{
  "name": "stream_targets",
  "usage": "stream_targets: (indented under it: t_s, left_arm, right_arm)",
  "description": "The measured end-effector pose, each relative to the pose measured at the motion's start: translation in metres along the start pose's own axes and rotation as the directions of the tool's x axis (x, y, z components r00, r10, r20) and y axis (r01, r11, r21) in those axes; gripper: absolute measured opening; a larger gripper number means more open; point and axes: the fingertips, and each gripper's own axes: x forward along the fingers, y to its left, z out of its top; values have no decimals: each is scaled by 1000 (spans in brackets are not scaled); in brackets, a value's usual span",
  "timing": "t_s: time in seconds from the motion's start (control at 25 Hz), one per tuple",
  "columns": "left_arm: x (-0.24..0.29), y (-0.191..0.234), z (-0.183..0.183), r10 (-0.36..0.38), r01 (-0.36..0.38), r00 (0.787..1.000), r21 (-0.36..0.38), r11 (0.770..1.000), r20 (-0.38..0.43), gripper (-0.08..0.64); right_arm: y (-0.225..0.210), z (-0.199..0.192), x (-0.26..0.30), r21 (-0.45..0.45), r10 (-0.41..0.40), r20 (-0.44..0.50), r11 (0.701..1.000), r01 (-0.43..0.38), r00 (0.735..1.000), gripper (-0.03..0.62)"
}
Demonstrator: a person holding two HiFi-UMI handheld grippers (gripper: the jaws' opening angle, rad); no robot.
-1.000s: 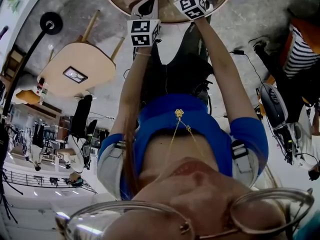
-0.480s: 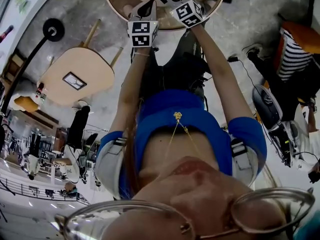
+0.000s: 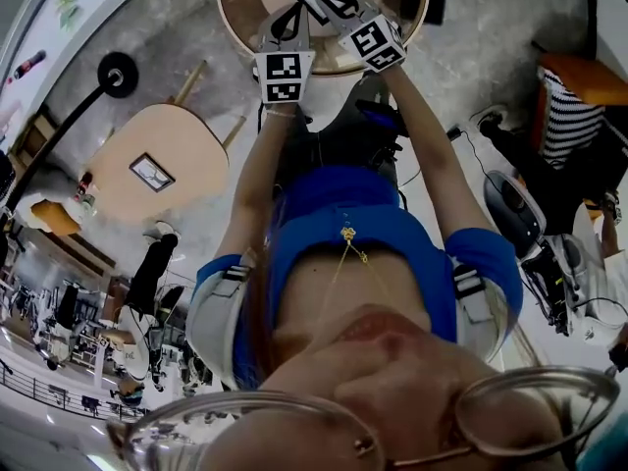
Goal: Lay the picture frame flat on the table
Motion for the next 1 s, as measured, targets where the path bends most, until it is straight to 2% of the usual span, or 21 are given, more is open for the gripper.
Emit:
stream_targets:
  t_s: [0.16,0.4,0.52,0.68,1.0]
  left_arm:
    - [-19,-9,29,4,-6,997,25,1000,79,-3]
    - [-74,1,59,21,-29,984,45,999,178,-3]
    - [-88,-9,90,31,-46,973,61,997,229,-3]
    - [-99,-21,122,35,-58,958,75,996,286,-3]
    - [-136,-34,158,4,-36,935,82,996,355,-3]
  right_arm:
    - [3,31,-22,-5,-3,66,1000,3,998,2]
    - [35,101,-46,0,-30,188,1000,31,982,2]
    - [28,130,-71,-2,-43,236,999,44,971,2]
    - [14,157,-95,-17,-64,278,997,72,958,2]
    - [22,202,-132,-13,-98,336,994,109,937,2]
